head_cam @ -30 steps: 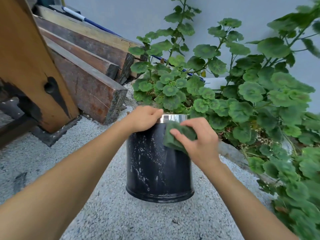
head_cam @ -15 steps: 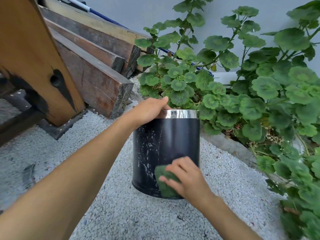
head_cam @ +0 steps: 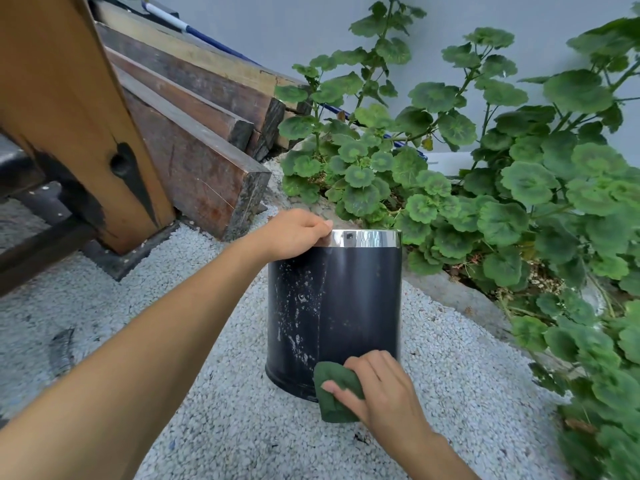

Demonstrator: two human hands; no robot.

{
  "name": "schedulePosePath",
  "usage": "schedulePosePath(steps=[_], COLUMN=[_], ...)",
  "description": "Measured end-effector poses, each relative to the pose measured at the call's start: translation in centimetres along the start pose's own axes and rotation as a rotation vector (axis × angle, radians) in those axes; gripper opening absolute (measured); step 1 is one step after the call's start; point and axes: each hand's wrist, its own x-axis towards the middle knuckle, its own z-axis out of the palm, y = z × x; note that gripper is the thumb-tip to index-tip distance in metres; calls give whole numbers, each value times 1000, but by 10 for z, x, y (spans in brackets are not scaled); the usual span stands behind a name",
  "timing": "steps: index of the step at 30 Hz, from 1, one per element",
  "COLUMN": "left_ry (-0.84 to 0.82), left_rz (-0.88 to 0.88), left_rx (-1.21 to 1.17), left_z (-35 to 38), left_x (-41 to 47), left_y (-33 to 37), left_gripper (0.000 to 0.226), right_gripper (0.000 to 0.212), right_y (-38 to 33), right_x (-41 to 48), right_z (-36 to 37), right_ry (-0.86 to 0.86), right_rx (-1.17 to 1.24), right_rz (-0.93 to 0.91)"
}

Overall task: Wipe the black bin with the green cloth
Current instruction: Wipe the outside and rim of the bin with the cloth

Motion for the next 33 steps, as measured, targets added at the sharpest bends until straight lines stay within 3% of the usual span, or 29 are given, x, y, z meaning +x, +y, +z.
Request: schedulePosePath(steps=[8,13,16,18,21,27,33], left_ry=[8,-1,4,25,65,50,56], left_rz=[-139,-165,-156,-148,-131,-113,-115], left_rx=[-359,-367,-342,-351,-289,-237,-330], left_z=[2,3,2,3,4,6,7], left_x=[-1,-6,-7,-5,-1,5,2], left_y=[-4,0,1,-1,-4,-9,-12], left_gripper=[52,69,74,65,58,60,69], right_gripper=[38,40,41,42,40,42,33], right_y=[5,10,7,2,-10,-41,-34], right_x=[128,186,180,161,112,0,68], right_z=[-45,-44,-34,-25,-8,22,-9], right_ry=[133,235,248,203,25,-228,-14], right_rx=[135,59,12,27,30,-69,93], right_rz=[193,199,204,223,234,27,68])
